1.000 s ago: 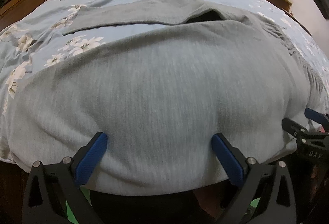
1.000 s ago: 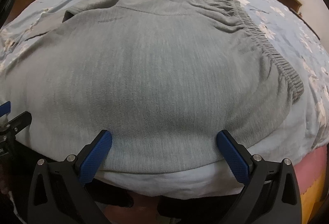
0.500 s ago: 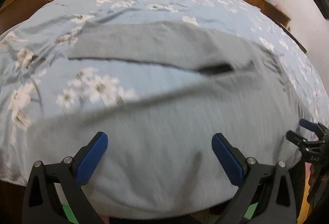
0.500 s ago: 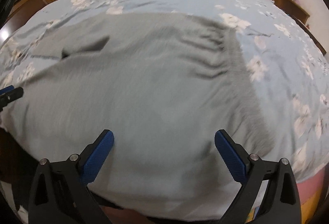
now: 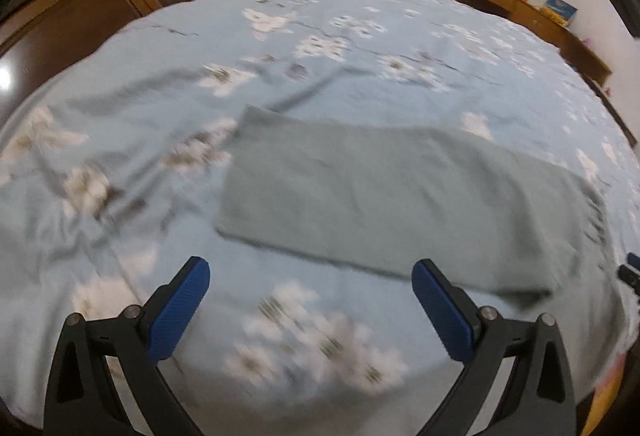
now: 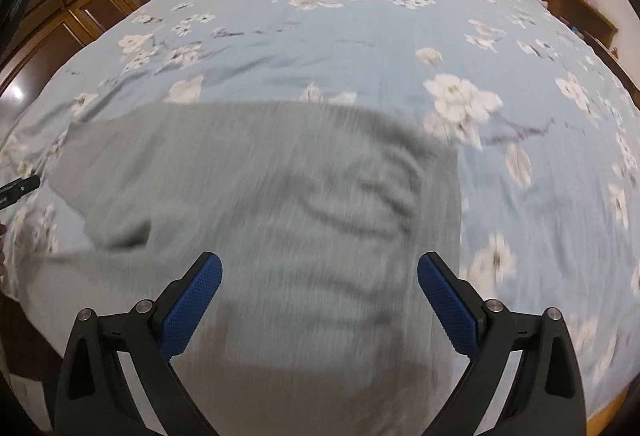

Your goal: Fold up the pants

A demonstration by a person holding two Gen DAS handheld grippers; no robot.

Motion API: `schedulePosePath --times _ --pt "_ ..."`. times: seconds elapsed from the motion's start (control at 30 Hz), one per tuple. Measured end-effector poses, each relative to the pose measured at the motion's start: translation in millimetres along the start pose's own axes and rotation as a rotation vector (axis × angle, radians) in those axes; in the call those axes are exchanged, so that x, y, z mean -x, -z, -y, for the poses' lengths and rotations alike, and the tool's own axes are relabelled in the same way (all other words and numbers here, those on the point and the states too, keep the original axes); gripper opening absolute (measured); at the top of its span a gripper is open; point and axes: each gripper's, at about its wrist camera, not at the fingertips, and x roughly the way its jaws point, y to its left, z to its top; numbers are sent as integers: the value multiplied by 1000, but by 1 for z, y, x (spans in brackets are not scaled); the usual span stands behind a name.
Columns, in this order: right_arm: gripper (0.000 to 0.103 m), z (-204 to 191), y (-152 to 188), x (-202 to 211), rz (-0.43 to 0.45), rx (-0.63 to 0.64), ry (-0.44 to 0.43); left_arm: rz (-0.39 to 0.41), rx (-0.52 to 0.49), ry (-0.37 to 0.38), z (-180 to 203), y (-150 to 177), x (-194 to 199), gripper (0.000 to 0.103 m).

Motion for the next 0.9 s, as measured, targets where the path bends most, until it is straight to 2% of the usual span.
schedulePosePath --times 0.2,0.3,0.43,0.7,0.8,0.9 --pt "100 1 -46 -33 -30 58 37 -25 4 -51 -20 -31 -34 103" --pt "100 0 -64 -52 -71 95 26 -43 -7 -86 -27 -44 -52 103" --pt "100 -3 -82 -71 -98 155 56 -65 -7 -127 -36 -58 -74 103" --pt "100 -6 -110 -105 -134 219 60 -110 58 -99 -44 -74 -112 103" --pt "94 -11 -115 -129 -184 245 74 -133 97 -81 -45 -76 -126 102" --pt "94 -18 -117 -150 -220 259 63 -122 121 -95 -42 -76 -133 102"
